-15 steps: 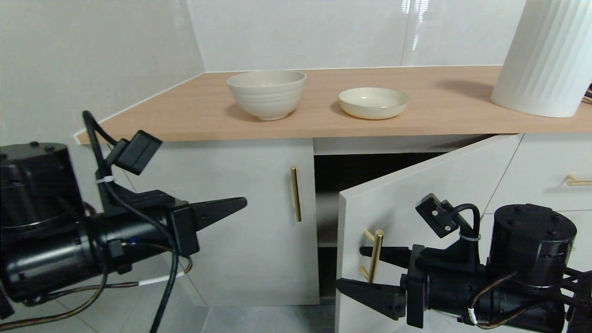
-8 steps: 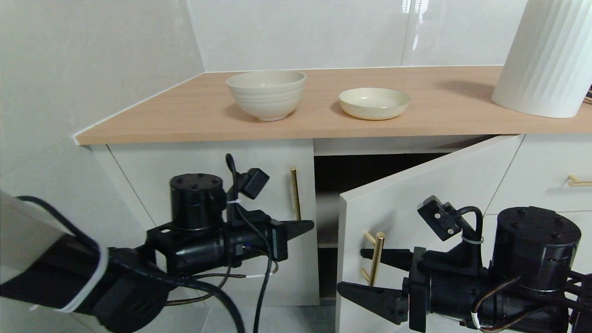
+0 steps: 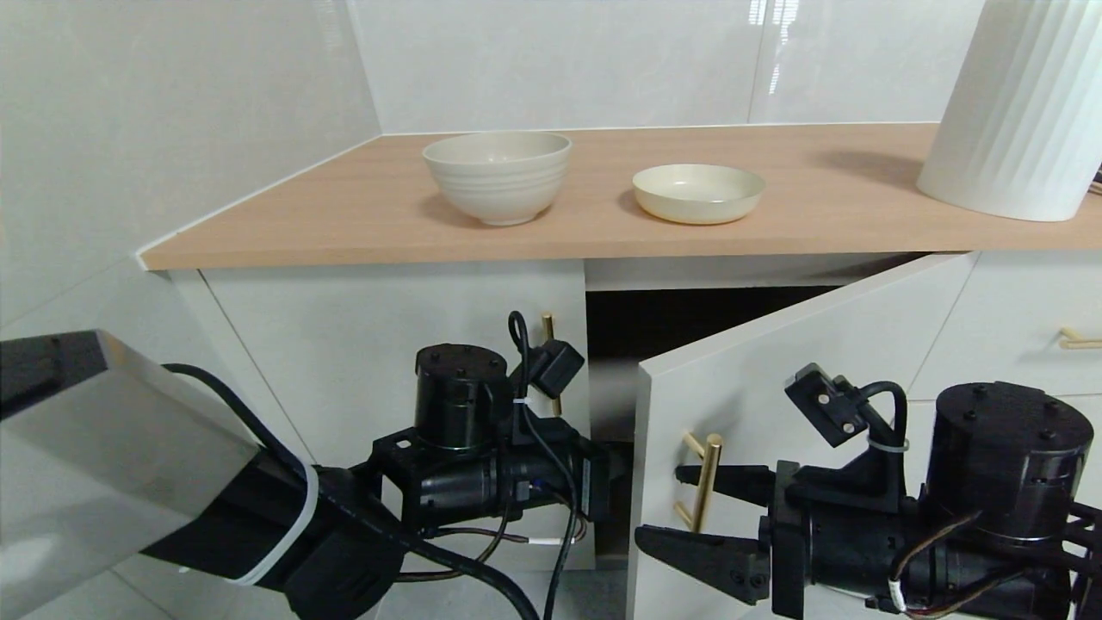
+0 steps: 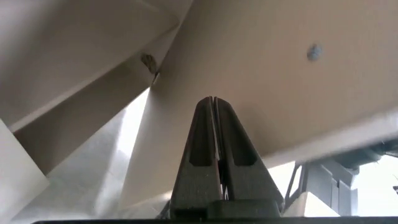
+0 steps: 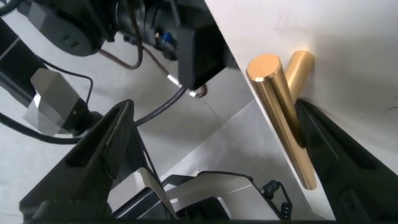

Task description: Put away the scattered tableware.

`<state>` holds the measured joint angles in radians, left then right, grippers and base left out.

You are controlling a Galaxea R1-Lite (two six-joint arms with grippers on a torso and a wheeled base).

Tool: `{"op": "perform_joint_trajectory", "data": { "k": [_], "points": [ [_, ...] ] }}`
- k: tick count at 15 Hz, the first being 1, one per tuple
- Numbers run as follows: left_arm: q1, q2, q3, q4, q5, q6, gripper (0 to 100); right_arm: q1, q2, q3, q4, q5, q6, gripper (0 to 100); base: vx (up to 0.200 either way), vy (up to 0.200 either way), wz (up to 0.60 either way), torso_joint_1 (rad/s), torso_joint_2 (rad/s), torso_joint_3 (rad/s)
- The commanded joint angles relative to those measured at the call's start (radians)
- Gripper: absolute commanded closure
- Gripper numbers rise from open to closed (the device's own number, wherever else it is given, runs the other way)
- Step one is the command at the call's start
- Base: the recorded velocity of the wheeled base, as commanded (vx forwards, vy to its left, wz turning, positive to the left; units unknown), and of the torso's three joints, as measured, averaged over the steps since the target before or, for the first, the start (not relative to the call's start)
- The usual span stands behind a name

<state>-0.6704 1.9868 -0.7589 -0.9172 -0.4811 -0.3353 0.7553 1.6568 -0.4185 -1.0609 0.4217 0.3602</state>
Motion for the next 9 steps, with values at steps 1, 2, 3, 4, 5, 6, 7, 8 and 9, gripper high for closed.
{"op": "perform_joint_trajectory", "data": {
  "k": [1, 2, 3, 4, 5, 6, 7, 8, 9],
  "points": [
    [-0.014, -0.022, 0.023, -0.003, -0.001, 0.002, 100, -0.011, -0.008, 0.001, -0.005, -0.009, -0.001, 0, 0.000, 0.000, 0.00, 0.000, 0.00, 0.000],
    [-0.024, -0.022, 0.020, -0.018, 0.001, 0.004, 100, -0.017, -0.012, 0.006, -0.005, -0.009, -0.004, 0, 0.000, 0.000, 0.00, 0.000, 0.00, 0.000],
    [-0.024, -0.020, 0.018, -0.042, 0.001, 0.002, 100, -0.019, -0.020, 0.015, -0.005, -0.009, -0.006, 0, 0.000, 0.000, 0.00, 0.000, 0.00, 0.000],
    [-0.026, -0.014, 0.016, -0.061, 0.001, 0.001, 100, -0.028, -0.026, 0.018, -0.005, -0.008, -0.006, 0, 0.000, 0.000, 0.00, 0.000, 0.00, 0.000],
    [-0.026, -0.005, 0.010, -0.071, 0.001, -0.001, 100, -0.037, -0.025, 0.018, -0.005, -0.006, -0.006, 0, 0.000, 0.000, 0.00, 0.000, 0.00, 0.000],
    [-0.029, 0.009, -0.005, -0.077, 0.002, -0.001, 100, -0.051, -0.025, 0.020, -0.005, -0.009, -0.009, 0, 0.000, 0.000, 0.00, 0.000, 0.00, 0.000],
    [-0.029, 0.012, -0.011, -0.075, 0.002, -0.001, 100, -0.090, -0.031, 0.026, -0.004, -0.012, -0.037, 0, 0.000, 0.000, 0.00, 0.000, 0.00, 0.000],
    [-0.029, 0.012, -0.014, -0.075, 0.002, -0.001, 100, -0.116, -0.037, 0.030, -0.004, -0.012, -0.056, 0, 0.000, 0.000, 0.00, 0.000, 0.00, 0.000],
    [-0.029, 0.014, -0.016, -0.077, 0.001, -0.002, 100, -0.174, -0.065, 0.052, 0.002, -0.011, -0.095, 0, 0.000, 0.000, 0.00, 0.000, 0.00, 0.000]
  ]
}}
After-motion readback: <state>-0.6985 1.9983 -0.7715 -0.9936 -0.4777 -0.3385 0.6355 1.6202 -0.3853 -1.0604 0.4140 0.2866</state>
